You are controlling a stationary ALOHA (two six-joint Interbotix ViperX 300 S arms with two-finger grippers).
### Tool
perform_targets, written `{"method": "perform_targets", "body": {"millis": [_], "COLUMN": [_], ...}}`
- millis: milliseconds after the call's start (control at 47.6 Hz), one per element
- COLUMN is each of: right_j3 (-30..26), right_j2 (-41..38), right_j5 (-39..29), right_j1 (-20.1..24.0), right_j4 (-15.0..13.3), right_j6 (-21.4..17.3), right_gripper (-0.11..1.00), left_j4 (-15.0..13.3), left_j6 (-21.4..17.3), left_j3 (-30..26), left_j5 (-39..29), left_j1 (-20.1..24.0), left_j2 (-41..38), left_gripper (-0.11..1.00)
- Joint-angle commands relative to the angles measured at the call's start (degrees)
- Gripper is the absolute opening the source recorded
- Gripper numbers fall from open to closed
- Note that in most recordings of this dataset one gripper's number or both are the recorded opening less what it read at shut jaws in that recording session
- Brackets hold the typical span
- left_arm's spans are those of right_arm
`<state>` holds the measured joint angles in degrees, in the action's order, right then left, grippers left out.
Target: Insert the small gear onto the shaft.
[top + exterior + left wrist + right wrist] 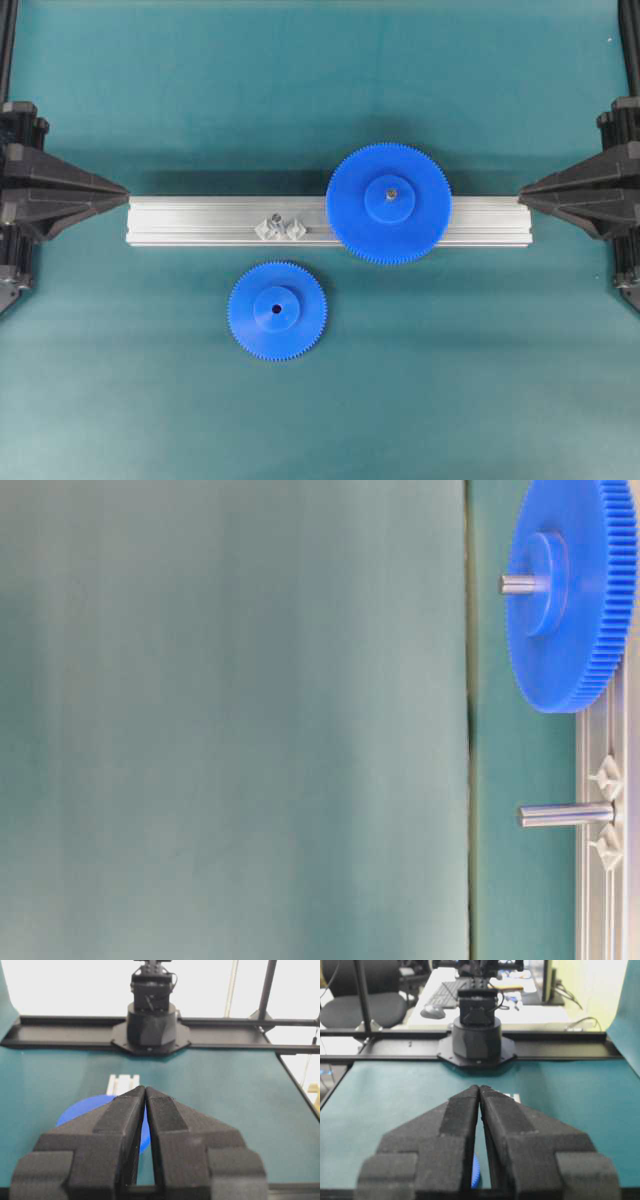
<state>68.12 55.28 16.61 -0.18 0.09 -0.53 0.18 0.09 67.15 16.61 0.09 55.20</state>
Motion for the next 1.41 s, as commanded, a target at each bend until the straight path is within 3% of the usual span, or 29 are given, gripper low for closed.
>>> {"method": "perform_targets", "body": {"millis": [0, 63, 147, 252, 483, 798, 1386], "right_j3": [-0.44, -0.18, -0.26, -0.70, -1.49, -2.11, -2.99], "right_j2": [-0.70, -0.88, -0.88, -0.79, -0.97, -2.90, -6.42], "right_j5": [0.18, -1.41, -4.48, -7.47, -13.89, -22.06, -23.99], "right_j1": [0.00, 0.00, 0.09, 0.09, 0.09, -0.53, -2.29], "right_j4": [0.35, 1.41, 1.93, 1.93, 1.85, 1.85, 1.76], "right_j6": [0.09, -0.35, -1.41, -2.55, -2.72, -2.72, -2.72], "right_gripper": [0.16, 0.17, 0.06, 0.00, -0.01, -0.01, -0.01], "left_j4": [0.70, 0.62, 0.70, 0.62, 0.70, 0.70, 0.70], "left_j6": [0.79, 1.23, 1.49, 1.49, 1.58, 1.32, 5.10], "left_j3": [0.79, 0.44, -0.26, -1.05, -1.49, -6.42, -11.43], "left_j5": [-1.32, -2.90, -3.96, -4.48, -5.54, -14.24, -22.68], "left_j1": [-0.79, -1.41, -1.93, -2.37, -2.37, -2.37, -3.60], "left_j2": [-1.85, -2.99, -4.31, -5.80, -6.24, -6.06, -12.74], "left_gripper": [0.10, 0.05, 0.00, 0.00, 0.00, 0.00, 0.00]}}
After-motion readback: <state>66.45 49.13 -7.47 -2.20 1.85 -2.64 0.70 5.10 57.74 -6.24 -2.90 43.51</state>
